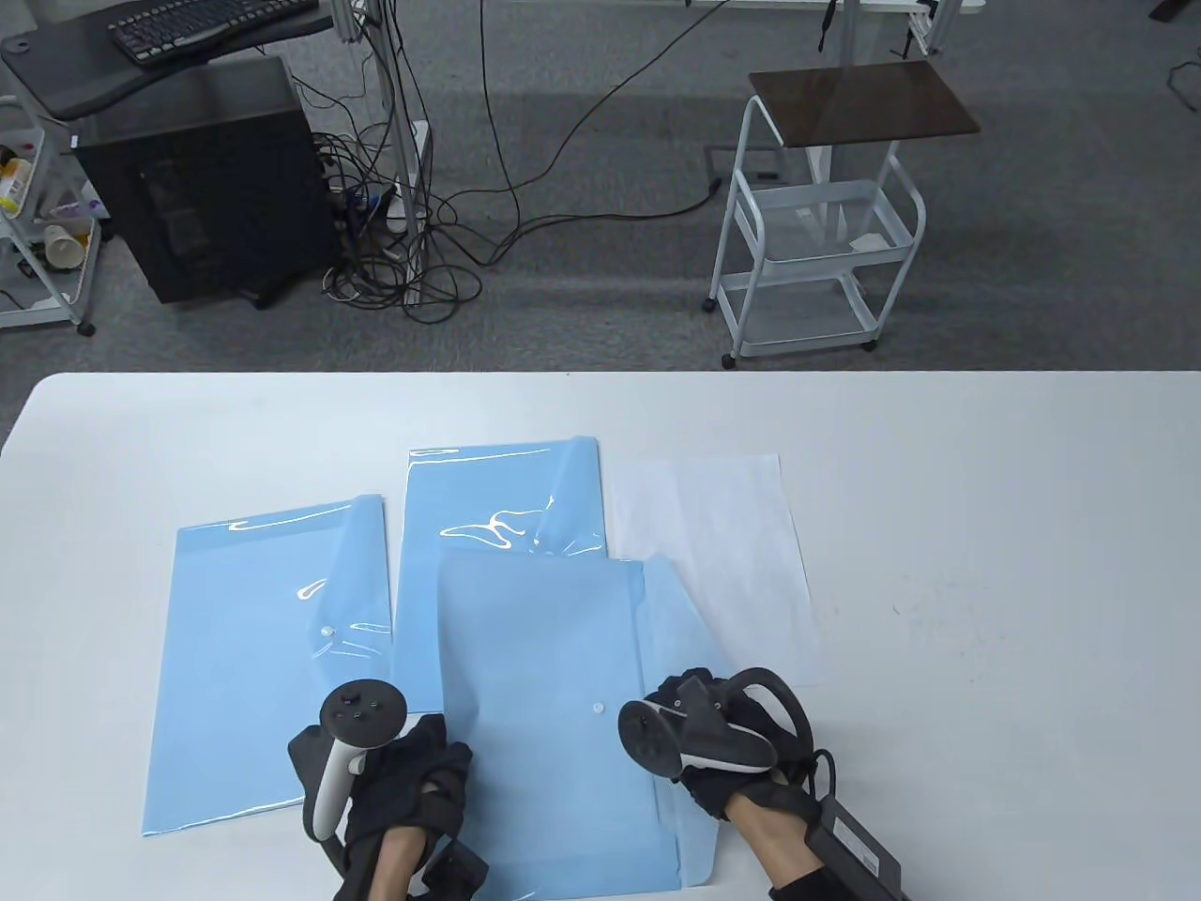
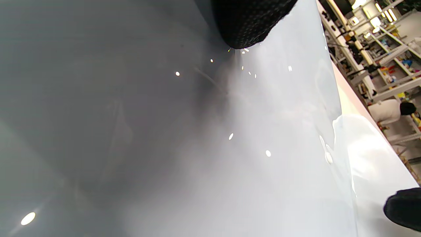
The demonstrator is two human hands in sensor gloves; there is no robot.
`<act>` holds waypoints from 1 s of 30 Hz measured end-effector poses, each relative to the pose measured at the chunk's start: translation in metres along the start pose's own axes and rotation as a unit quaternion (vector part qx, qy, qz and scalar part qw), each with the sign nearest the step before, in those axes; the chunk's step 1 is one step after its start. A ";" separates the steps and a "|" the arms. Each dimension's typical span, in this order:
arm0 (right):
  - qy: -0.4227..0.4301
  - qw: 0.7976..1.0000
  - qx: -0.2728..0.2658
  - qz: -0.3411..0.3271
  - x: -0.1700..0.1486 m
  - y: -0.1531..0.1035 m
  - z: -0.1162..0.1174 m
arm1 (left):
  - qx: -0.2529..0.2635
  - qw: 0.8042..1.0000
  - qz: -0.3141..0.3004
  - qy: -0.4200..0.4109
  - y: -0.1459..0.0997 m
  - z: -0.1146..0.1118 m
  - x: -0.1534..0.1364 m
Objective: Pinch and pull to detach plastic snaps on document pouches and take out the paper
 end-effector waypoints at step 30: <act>0.192 0.980 -0.012 0.056 -0.034 0.021 0.038 | -0.094 0.973 0.014 -0.212 0.000 0.003 -0.010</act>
Point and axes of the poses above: the tracker on the back of each hand, its own x axis roughly to the thumb side, its own y axis roughly from the wrist to the fingertips, z = x × y, the point moved 1 cm from there along y, roughly from the wrist to the fingertips, and after that the axes turned 15 degrees about x, right-handed, at the moved point
